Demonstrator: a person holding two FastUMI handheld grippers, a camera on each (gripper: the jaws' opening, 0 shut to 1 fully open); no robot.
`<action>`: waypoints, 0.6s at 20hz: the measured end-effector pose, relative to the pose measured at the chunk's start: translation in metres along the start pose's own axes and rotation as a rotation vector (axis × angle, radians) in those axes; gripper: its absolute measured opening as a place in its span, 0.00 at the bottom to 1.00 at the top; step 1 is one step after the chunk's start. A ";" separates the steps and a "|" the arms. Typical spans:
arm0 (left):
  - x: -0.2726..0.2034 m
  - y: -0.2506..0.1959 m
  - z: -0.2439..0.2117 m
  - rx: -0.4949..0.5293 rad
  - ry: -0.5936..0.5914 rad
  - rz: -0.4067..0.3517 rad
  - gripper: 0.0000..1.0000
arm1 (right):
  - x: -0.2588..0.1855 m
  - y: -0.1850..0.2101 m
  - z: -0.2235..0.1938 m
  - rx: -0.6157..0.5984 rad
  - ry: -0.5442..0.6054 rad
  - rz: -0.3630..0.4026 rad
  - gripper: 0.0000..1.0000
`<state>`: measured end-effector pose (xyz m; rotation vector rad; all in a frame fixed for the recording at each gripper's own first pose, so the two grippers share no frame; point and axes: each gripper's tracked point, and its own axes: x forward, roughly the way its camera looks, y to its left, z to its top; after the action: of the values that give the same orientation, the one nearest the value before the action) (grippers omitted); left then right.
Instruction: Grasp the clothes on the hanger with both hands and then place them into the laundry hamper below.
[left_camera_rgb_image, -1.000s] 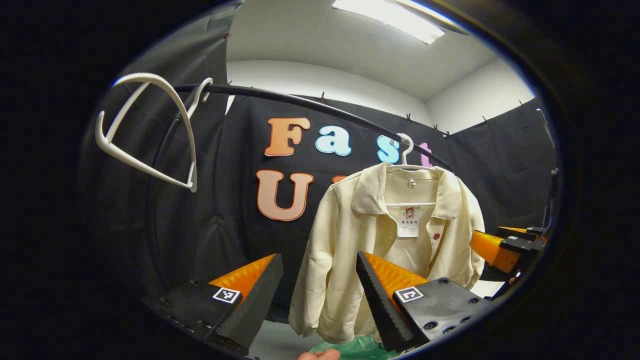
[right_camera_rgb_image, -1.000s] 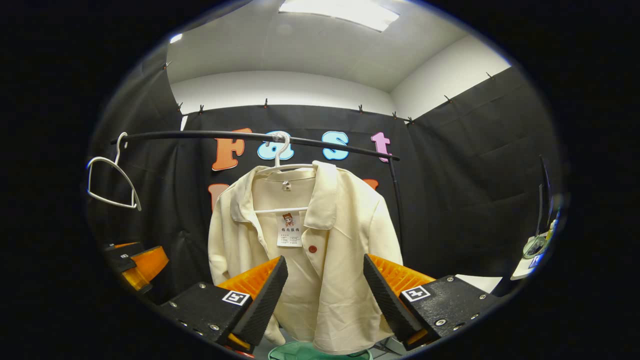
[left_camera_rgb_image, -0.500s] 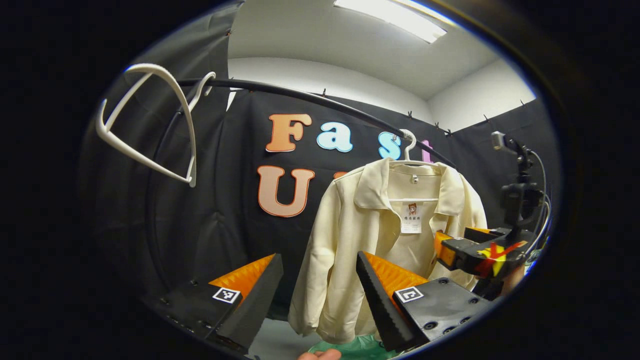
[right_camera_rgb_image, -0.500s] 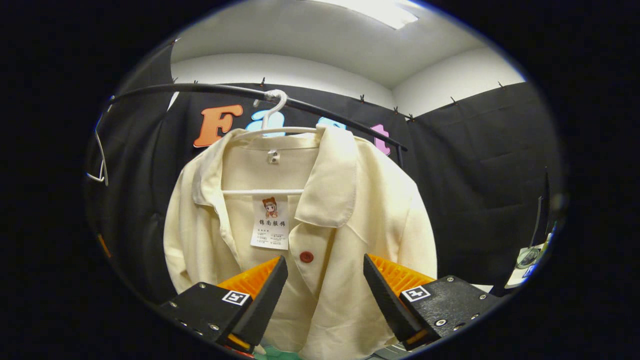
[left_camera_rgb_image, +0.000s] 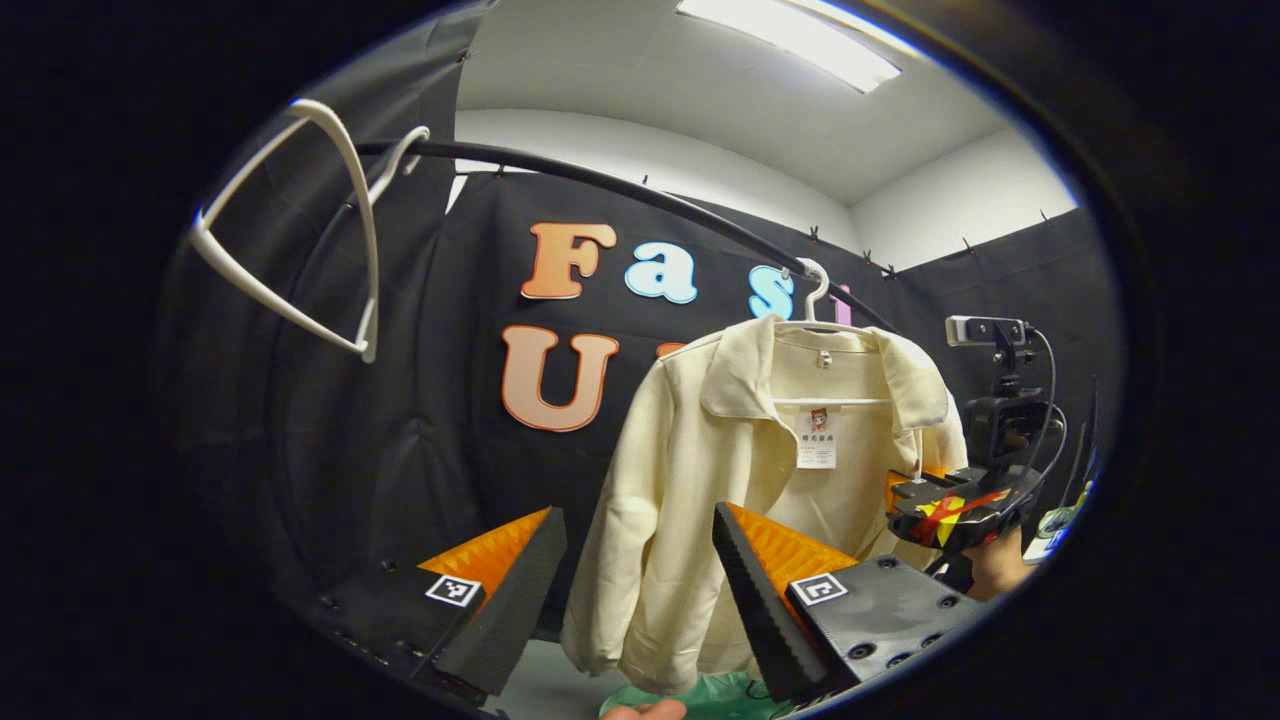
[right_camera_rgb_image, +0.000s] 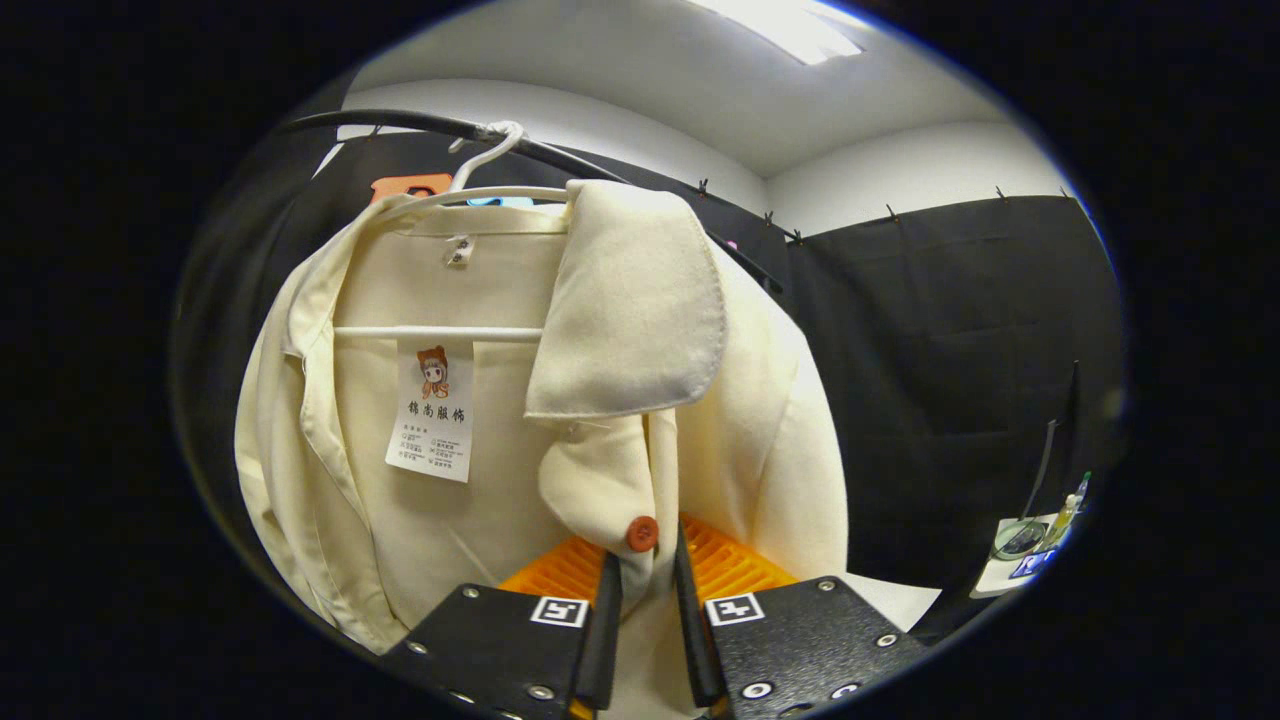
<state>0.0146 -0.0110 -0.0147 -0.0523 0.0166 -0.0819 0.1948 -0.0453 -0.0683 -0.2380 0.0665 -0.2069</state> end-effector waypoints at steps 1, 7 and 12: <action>0.013 -0.011 -0.003 -0.010 0.001 -0.032 0.97 | -0.007 -0.001 0.006 -0.021 -0.011 0.020 0.21; 0.083 -0.069 -0.028 -0.028 -0.017 -0.112 0.96 | -0.055 0.002 0.040 0.015 -0.036 0.190 0.05; 0.138 -0.104 -0.072 0.073 -0.030 -0.106 0.97 | -0.063 -0.005 0.049 0.017 -0.038 0.234 0.05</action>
<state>0.1423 -0.1298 -0.0828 0.0186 -0.0194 -0.1876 0.1365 -0.0259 -0.0172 -0.2150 0.0539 0.0300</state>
